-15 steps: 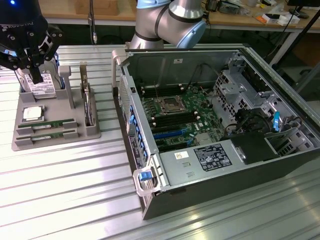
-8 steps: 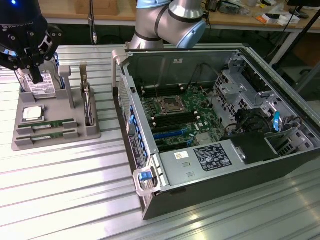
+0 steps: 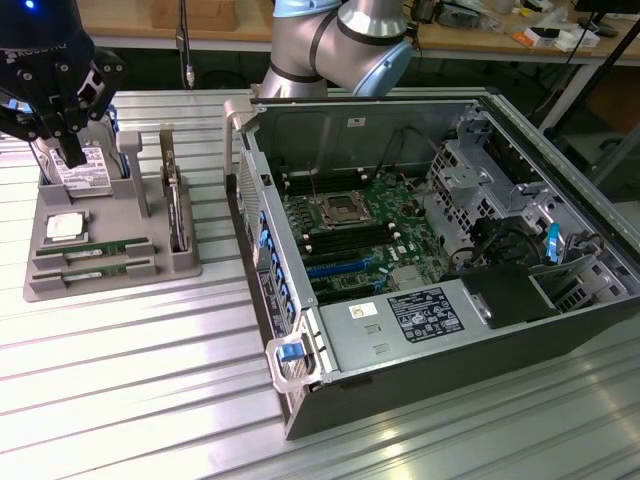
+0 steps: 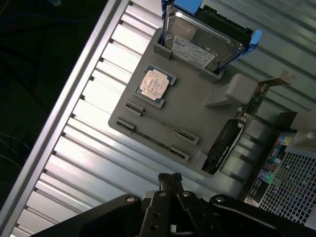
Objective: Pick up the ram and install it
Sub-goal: 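Pick up the ram and move it above insertion slot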
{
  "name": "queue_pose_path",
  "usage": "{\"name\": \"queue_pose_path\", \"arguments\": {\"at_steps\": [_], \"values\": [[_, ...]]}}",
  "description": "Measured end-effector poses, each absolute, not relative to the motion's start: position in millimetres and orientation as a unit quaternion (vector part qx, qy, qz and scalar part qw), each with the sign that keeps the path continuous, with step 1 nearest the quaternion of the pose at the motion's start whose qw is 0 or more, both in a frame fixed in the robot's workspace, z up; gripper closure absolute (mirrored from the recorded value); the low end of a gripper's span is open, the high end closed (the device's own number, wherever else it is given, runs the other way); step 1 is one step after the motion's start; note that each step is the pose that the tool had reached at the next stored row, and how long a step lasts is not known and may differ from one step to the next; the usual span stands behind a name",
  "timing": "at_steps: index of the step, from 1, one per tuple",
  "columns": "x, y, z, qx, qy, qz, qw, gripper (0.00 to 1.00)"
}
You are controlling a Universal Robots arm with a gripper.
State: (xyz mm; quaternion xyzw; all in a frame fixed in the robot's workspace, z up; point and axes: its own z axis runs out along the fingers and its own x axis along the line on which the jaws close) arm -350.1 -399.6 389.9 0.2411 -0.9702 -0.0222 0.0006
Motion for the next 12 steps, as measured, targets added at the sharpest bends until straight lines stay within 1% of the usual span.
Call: {"name": "queue_pose_path", "arguments": {"at_steps": [10, 12], "values": [[-350.1, -399.6, 389.9, 0.265, -0.964, -0.022, 0.001, 0.89], [-350.1, -399.6, 389.9, 0.291, -0.957, -0.022, 0.002, 0.89]]}}
